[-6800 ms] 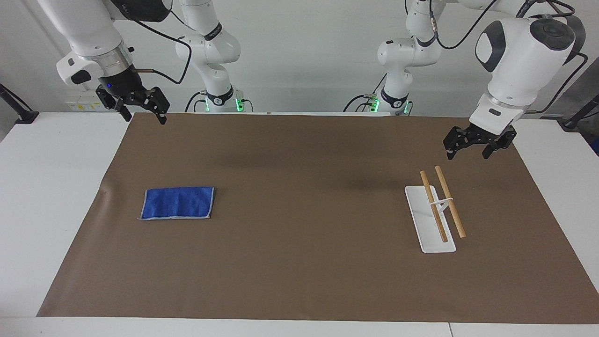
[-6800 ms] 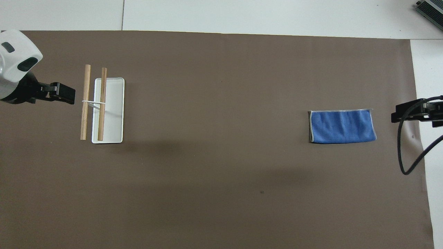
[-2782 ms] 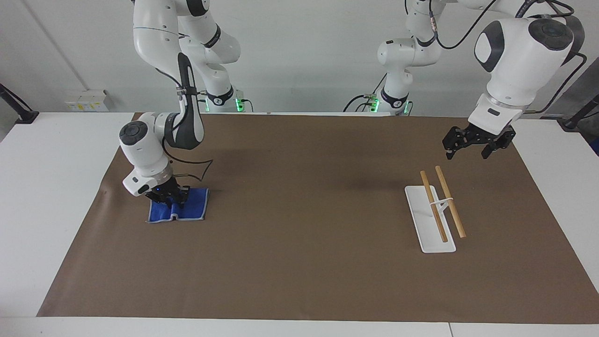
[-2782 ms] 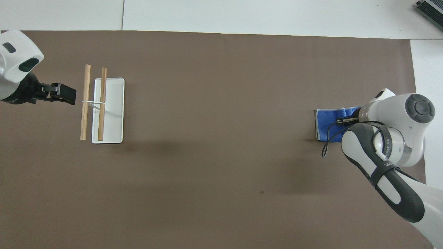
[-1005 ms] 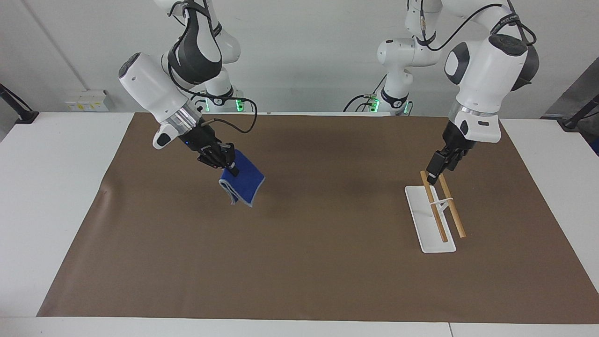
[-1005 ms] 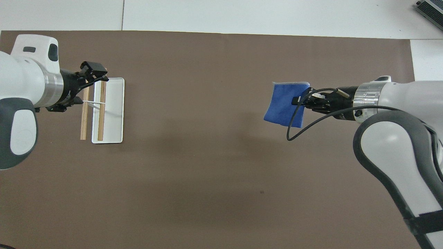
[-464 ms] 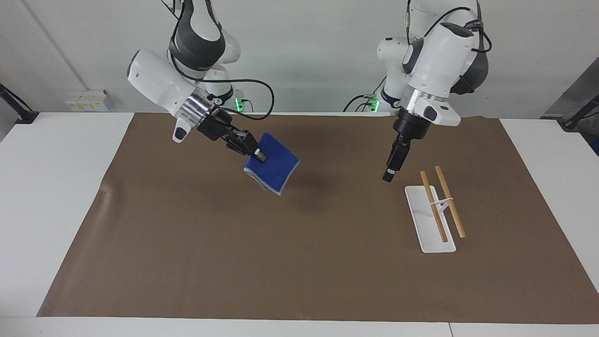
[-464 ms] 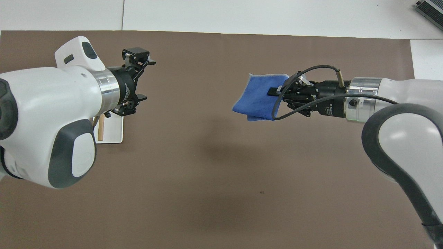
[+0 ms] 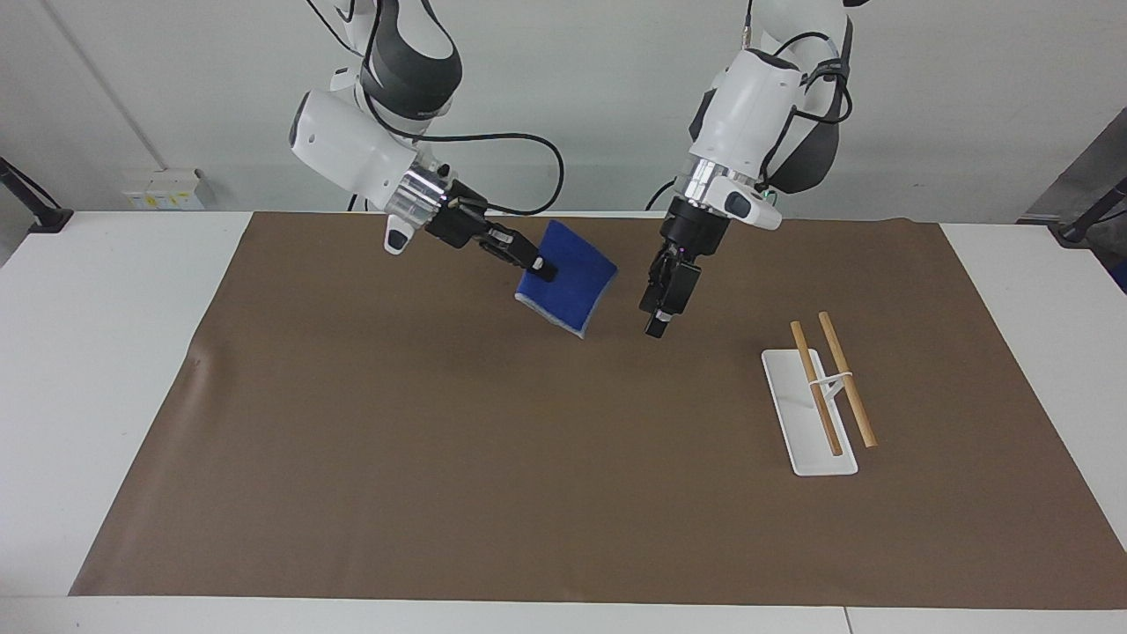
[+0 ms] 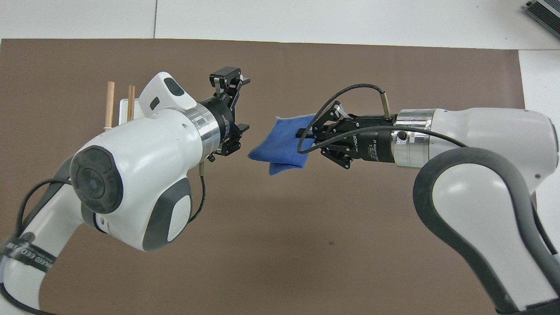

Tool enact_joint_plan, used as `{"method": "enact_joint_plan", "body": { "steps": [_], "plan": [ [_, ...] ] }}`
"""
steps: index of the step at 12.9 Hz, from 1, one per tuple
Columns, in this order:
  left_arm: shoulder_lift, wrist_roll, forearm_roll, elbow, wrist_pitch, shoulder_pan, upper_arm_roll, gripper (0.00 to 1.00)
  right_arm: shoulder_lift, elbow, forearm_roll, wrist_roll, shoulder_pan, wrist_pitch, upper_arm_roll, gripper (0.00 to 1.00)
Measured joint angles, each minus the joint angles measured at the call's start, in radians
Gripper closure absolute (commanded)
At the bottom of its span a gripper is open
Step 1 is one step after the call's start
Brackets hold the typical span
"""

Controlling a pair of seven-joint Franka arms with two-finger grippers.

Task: Right arm passes towel to left arm to hang
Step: 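Hold the towel out with the right gripper toward the left gripper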

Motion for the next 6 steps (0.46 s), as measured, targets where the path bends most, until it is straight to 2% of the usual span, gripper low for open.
{"method": "enact_joint_plan", "body": {
  "steps": [6],
  "plan": [
    [0.038, -0.006, 0.0, 0.0, 0.032, -0.022, 0.002, 0.0, 0.0, 0.002, 0.0, 0.067, 0.027, 0.002, 0.001, 1.0]
  ]
}}
